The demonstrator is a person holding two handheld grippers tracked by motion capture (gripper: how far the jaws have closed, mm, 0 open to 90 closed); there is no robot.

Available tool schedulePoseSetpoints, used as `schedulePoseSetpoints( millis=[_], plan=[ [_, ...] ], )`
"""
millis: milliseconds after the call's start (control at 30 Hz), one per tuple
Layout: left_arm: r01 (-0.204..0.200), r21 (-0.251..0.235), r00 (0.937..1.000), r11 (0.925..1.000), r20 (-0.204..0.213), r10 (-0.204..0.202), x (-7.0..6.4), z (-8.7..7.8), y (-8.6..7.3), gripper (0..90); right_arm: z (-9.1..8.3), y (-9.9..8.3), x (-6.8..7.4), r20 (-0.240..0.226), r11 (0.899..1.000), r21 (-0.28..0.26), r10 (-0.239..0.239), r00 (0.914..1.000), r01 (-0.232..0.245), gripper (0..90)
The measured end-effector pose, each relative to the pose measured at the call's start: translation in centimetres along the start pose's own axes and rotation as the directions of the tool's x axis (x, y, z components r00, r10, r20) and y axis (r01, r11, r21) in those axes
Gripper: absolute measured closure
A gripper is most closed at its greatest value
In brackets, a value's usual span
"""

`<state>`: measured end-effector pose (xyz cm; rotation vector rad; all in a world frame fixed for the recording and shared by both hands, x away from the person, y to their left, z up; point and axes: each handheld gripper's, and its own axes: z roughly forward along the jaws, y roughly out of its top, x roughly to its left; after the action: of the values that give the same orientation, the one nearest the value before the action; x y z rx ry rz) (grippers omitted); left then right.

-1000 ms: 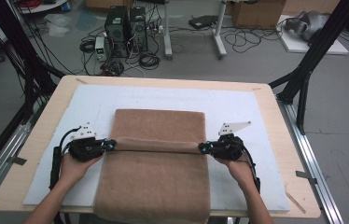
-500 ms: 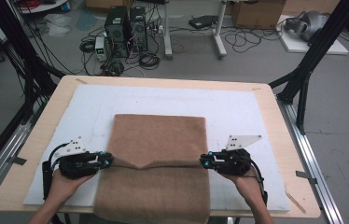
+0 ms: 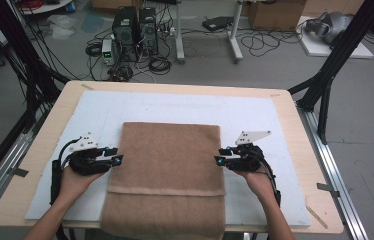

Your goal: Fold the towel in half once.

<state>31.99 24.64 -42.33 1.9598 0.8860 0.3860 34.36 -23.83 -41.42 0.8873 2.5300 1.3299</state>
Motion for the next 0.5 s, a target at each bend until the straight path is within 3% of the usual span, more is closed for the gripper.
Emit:
schedulePoseSetpoints(
  millis=[133,333,367,500],
  plan=[
    [0.043,0.032,0.9979,0.9986,-0.050,-0.041,1.1,1.3,-0.3,57.9,1.4,0.4,-1.2,0.041,0.999,0.037,0.014,0.9991,-0.015,54.8],
    [0.084,0.086,0.9938,0.9927,-0.080,-0.077,1.8,2.5,-0.8,52.1,3.1,0.3,-2.4,0.105,0.994,0.101,0.034,0.9939,-0.045,50.5],
    [0.109,0.100,0.9922,0.9890,-0.072,-0.102,2.0,2.8,-1.0,50.2,3.3,0.2,-2.6,0.113,0.993,0.107,0.044,0.9926,-0.056,50.1],
    [0.105,0.101,0.9921,0.9894,-0.080,-0.097,2.0,3.0,-1.0,52.7,3.8,-0.2,-2.8,0.116,0.989,0.127,0.063,0.9913,-0.077,50.4]
  ],
)
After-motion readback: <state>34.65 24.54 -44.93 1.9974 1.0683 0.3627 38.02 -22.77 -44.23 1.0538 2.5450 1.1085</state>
